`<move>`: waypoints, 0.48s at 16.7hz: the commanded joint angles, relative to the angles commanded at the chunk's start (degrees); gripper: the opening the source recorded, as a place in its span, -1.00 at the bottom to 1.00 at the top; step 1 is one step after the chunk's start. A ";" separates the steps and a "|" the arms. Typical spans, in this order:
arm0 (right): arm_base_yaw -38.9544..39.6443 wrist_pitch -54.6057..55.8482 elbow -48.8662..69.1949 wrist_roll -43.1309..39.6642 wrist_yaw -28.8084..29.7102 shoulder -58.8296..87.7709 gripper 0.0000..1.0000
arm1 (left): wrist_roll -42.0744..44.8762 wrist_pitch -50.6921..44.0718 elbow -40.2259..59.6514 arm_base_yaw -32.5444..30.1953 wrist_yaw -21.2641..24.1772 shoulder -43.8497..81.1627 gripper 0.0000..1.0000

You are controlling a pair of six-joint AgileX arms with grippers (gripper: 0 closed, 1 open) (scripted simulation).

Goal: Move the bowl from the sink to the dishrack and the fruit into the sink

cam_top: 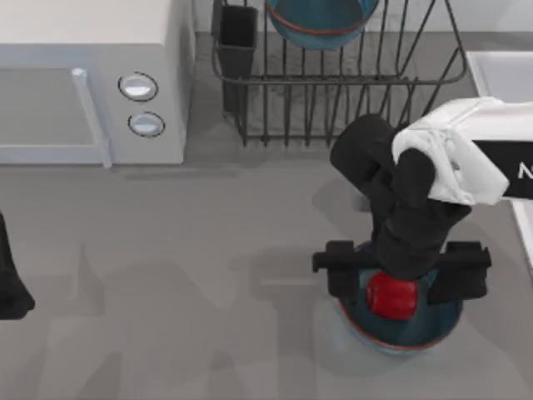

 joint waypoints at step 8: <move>0.13 7.75 -4.69 0.26 0.13 3.70 1.00 | 0.00 0.00 0.00 0.00 0.00 0.00 1.00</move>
